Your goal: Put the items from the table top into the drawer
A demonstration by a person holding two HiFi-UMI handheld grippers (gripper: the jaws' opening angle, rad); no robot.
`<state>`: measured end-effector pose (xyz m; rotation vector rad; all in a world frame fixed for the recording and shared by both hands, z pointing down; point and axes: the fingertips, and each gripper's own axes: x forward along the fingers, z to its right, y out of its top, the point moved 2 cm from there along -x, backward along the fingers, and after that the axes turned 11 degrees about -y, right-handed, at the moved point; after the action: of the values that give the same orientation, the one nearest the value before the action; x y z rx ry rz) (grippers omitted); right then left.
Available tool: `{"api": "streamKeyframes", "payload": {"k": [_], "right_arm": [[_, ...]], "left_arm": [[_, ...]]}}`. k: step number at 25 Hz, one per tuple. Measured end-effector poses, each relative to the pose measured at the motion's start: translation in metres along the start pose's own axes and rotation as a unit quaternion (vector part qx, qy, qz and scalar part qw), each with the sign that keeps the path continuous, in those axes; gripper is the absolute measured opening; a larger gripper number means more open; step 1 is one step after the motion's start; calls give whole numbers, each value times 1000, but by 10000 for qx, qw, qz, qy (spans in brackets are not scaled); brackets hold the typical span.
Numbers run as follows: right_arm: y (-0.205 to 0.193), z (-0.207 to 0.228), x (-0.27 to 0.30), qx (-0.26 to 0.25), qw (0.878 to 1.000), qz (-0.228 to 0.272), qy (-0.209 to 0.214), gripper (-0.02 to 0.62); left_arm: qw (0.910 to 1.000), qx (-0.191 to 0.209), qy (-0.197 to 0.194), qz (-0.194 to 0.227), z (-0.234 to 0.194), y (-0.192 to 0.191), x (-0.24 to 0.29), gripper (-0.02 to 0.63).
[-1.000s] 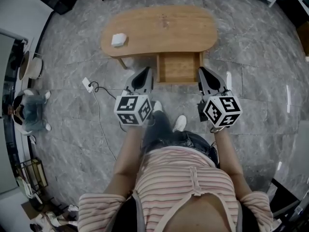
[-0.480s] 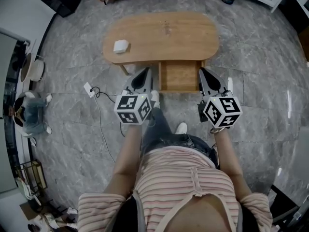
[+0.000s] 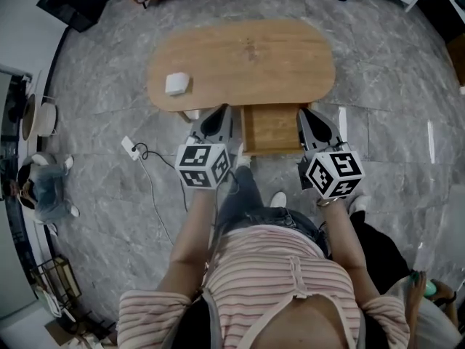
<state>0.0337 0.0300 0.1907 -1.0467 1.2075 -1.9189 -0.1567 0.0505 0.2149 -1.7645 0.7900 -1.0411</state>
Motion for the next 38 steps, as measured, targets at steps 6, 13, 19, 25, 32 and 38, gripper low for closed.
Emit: {"api": "streamKeyframes", "payload": {"k": [6, 13, 19, 25, 32, 38], "right_arm": [[-5, -6, 75, 164, 9992, -309, -215, 9], [-13, -5, 155, 243, 9950, -751, -611, 8], [-31, 13, 203, 311, 9894, -1067, -939, 8], [-56, 29, 244, 402, 9838, -1335, -1131, 8], [-85, 36, 282, 564, 9794, -1546, -1173, 8], [-109, 38, 304, 653, 9764, -1702, -1155, 8]], "left_arm": [[9988, -25, -225, -432, -68, 0, 61, 14], [9946, 12, -488, -911, -140, -4, 133, 14], [9896, -62, -699, -1253, -176, -26, 190, 14], [9846, -102, -791, -1557, -203, -53, 240, 15], [9774, -205, -875, -1914, -224, -90, 288, 29], [9734, -218, -832, -2122, -237, -122, 323, 64]]}}
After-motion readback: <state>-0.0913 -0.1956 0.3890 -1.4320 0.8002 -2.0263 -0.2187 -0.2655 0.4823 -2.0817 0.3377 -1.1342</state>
